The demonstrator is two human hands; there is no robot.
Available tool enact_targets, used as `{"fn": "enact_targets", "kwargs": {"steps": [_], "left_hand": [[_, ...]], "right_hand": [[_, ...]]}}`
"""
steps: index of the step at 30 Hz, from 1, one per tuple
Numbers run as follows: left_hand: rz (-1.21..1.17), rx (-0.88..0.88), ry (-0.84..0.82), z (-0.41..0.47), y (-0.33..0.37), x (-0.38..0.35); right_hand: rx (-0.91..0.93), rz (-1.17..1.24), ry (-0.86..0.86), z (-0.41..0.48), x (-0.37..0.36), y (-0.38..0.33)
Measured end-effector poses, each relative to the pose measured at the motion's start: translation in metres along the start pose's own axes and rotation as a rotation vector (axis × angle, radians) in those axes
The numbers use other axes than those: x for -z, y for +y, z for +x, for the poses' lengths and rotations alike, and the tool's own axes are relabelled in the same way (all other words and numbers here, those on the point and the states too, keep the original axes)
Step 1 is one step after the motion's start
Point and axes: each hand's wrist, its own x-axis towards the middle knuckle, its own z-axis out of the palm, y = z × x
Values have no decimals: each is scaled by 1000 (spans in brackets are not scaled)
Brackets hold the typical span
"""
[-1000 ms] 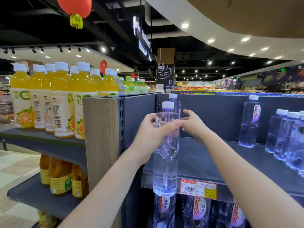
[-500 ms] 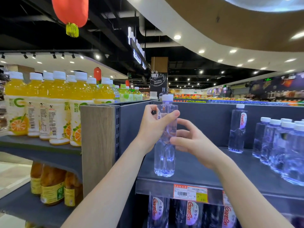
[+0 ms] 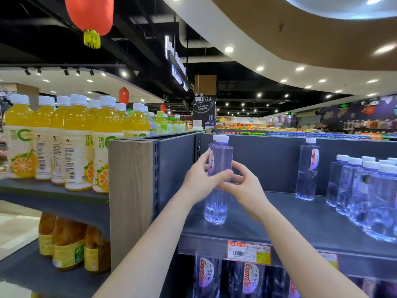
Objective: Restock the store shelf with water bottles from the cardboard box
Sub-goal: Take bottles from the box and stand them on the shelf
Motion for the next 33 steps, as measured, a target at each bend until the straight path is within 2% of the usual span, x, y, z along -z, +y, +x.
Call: {"fn": "enact_targets", "kwargs": {"steps": [6,11,13,19,25,33], "left_hand": [[-23,93,69,-20,-26,-3],[2,84,-3,-28,-31,2],[16,68,-8,-29,-29,2],[20,69,-4,-30,-31,2],[27,77,19,-35,-33,-1],[128,48,28,-55,-25,2]], "right_hand": [[16,-36,-14,0,-4,0],[14,-257,-95,-3,-5,-5],[15,-324,-58,-3,-5,-3],[0,-311,-2,-5,-10,3],[-83,-323,-29,-7,-14,1],[-157,-404,18,-20,-19,-9]]}}
